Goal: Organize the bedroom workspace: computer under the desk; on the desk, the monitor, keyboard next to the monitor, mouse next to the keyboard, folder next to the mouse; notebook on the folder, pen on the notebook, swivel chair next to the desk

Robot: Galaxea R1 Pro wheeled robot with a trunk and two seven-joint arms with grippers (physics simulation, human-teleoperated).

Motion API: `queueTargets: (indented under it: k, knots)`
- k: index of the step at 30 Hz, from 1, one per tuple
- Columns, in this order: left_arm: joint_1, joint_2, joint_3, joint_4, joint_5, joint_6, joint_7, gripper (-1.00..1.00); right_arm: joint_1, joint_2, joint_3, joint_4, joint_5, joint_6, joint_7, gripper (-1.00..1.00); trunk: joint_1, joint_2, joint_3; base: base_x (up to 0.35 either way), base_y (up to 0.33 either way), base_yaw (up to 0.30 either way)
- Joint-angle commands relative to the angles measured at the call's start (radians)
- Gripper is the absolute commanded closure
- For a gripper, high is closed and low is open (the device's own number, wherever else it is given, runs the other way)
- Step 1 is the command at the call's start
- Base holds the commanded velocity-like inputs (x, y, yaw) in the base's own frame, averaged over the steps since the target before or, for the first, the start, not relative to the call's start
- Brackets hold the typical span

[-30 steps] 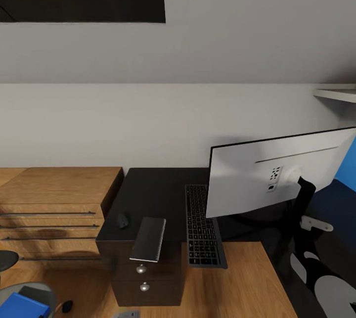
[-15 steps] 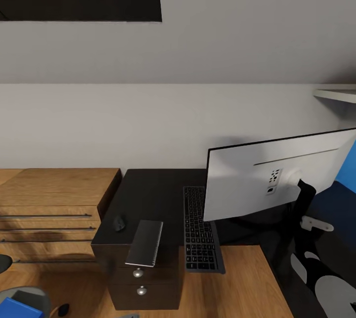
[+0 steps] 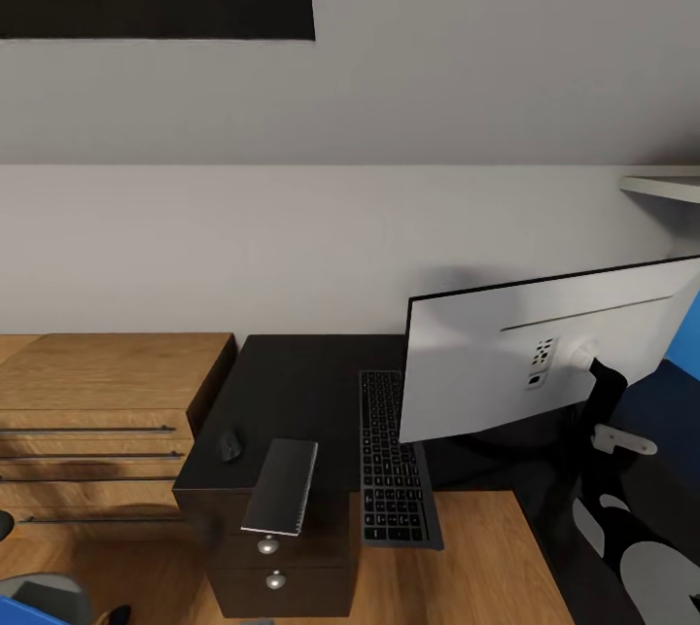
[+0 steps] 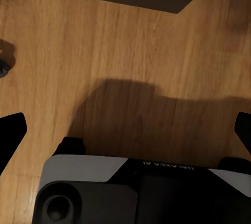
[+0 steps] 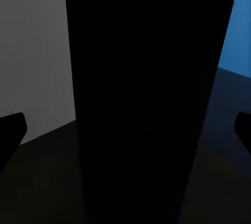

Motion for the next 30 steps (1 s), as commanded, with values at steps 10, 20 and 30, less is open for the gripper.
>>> queueTargets:
  k: [10,20,30]
  knots:
    - [-0.001,0.001,-0.006,0.006,0.011,0.002,0.010,-1.00,-0.001,-0.002,0.000,0.001,0.004,-0.003,-0.005,1.00,0.000,-0.001,-0.001,0.000,0.000,0.000]
    - [-0.001,0.001,-0.006,0.006,0.012,0.003,0.012,-1.00,-0.001,-0.002,0.000,0.001,0.004,-0.002,-0.005,1.00,0.000,-0.001,-0.001,0.000,0.000,0.000]
    - [-0.001,0.002,-0.005,0.006,0.012,0.003,0.011,-1.00,-0.001,-0.004,0.000,0.001,0.004,-0.001,-0.005,1.00,0.000,-0.001,-0.001,0.000,0.000,0.000]
